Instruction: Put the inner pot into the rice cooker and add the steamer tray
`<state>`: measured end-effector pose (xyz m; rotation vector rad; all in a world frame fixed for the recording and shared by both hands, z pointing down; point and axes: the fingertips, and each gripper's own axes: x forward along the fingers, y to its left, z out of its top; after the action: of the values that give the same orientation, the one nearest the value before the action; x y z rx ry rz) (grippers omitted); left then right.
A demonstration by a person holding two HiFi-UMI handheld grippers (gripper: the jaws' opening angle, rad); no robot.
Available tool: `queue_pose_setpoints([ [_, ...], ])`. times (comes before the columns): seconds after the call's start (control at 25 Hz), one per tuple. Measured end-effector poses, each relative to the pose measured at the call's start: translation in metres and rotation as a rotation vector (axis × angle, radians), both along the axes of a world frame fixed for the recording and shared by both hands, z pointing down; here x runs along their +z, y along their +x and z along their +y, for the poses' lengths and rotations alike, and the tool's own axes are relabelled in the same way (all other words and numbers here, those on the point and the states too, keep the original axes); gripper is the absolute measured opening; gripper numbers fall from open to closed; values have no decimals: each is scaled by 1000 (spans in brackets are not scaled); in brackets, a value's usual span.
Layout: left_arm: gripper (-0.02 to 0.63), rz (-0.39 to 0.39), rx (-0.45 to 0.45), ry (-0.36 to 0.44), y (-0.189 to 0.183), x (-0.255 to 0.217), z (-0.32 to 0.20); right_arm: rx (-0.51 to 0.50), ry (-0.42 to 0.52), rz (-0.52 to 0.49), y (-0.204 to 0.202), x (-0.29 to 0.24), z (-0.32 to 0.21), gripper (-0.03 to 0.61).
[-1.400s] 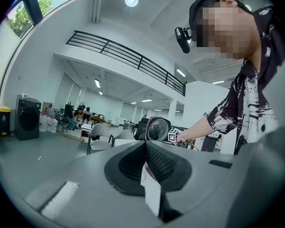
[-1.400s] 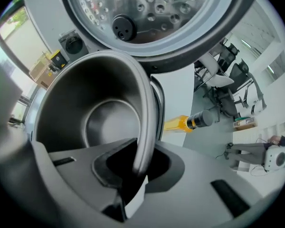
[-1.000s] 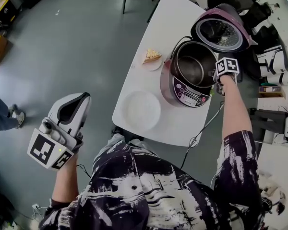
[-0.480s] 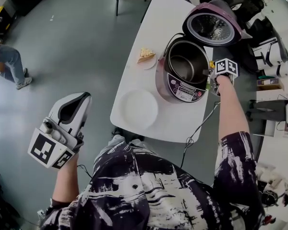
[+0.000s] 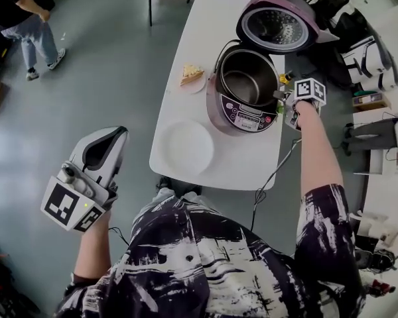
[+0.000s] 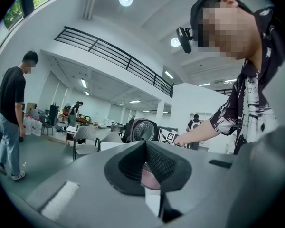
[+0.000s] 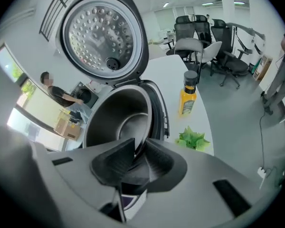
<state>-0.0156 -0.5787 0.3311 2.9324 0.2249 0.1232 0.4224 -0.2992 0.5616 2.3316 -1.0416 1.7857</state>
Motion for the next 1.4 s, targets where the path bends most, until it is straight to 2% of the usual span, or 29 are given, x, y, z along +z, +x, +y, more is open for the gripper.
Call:
queue_pose_setpoints([
  [0.04, 5, 2, 8, 1, 2, -1, 2, 5, 10, 6, -1, -5, 4, 59],
  [0.08, 5, 5, 18, 1, 3, -1, 5, 8, 23, 16, -2, -10, 9, 26],
  [0.2, 5, 13, 50, 4, 9, -4, 16, -16, 66, 56, -7, -31, 21, 17],
  [0.32, 5, 24, 85, 7, 17, -7, 25, -91, 111, 121, -26, -61, 28, 17],
  [0.4, 5, 31, 106, 11, 23, -9, 31, -163, 155, 210, -47, -91, 33, 17],
  [0.48, 5, 37, 126, 13, 30, -9, 36, -217, 220, 305, -78, -122, 40, 17],
  [0.56, 5, 33, 146, 14, 37, -8, 41, -249, 334, 362, -124, -140, 44, 15],
  [0.64, 5, 31, 168, 15, 46, -6, 47, -325, 440, 429, -175, -151, 34, 15],
  [0.68, 5, 32, 179, 16, 52, -5, 50, -367, 462, 469, -198, -149, 27, 15],
  [0.76, 5, 31, 201, 17, 61, -3, 56, -436, 436, 516, -240, -126, 12, 15],
  [0.84, 5, 28, 221, 20, 68, -1, 62, -483, 388, 481, -276, -80, -5, 28],
  [0.92, 5, 22, 239, 22, 73, 0, 67, -492, 348, 388, -300, -26, -21, 70],
  [1.0, 5, 10, 254, 25, 76, 3, 72, -460, 286, 292, -309, 26, -33, 136],
  [1.12, 5, -8, 265, 28, 77, 7, 75, -396, 159, 186, -306, 90, -39, 190],
  [1.24, 5, -22, 254, 30, 71, 9, 70, -342, 72, 91, -301, 132, -40, 190],
  [1.4, 5, -38, 220, 31, 60, 14, 58, -274, 13, -4, -301, 166, -41, 190],
])
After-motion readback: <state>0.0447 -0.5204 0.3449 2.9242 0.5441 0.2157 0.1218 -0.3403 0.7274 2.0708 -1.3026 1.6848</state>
